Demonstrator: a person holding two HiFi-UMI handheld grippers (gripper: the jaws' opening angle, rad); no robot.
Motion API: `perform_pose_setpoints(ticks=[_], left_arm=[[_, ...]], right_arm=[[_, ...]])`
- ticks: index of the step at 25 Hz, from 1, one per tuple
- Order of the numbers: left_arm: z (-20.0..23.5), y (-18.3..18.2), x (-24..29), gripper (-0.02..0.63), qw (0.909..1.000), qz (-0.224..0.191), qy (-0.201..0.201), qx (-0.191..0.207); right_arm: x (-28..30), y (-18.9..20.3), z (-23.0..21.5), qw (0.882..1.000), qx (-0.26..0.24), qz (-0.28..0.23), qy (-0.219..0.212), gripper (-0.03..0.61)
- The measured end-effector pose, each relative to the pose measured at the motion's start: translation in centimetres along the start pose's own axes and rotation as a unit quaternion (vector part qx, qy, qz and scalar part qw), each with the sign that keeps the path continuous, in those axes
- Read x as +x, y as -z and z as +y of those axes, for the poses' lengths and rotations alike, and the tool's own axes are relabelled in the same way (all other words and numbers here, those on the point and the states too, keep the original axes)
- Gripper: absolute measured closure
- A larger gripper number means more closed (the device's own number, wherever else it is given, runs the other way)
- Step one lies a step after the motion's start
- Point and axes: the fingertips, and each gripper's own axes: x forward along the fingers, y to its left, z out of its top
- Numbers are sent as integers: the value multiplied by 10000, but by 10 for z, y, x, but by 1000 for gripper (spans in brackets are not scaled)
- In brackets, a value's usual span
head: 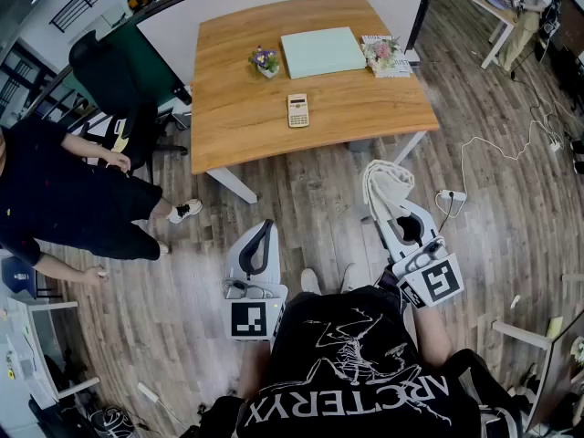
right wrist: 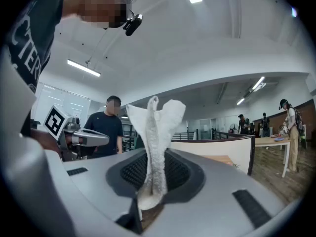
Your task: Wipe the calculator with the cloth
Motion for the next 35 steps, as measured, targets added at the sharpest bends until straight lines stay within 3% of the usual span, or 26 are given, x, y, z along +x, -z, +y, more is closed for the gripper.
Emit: perform_pose_setpoints(ticks=[18, 32, 35], left_arm=[[-3, 2, 22, 603, 10000, 47, 37, 52], [-26, 4, 53, 603, 9992, 169, -355, -50], [-32, 0, 65, 603, 9991, 56, -409, 101]], right_arm=[[10, 3, -16, 10000, 32, -71, -56, 495], [11, 8, -59, 9996, 47, -94, -260, 495], [11, 9, -70, 9993, 54, -106, -352, 495]])
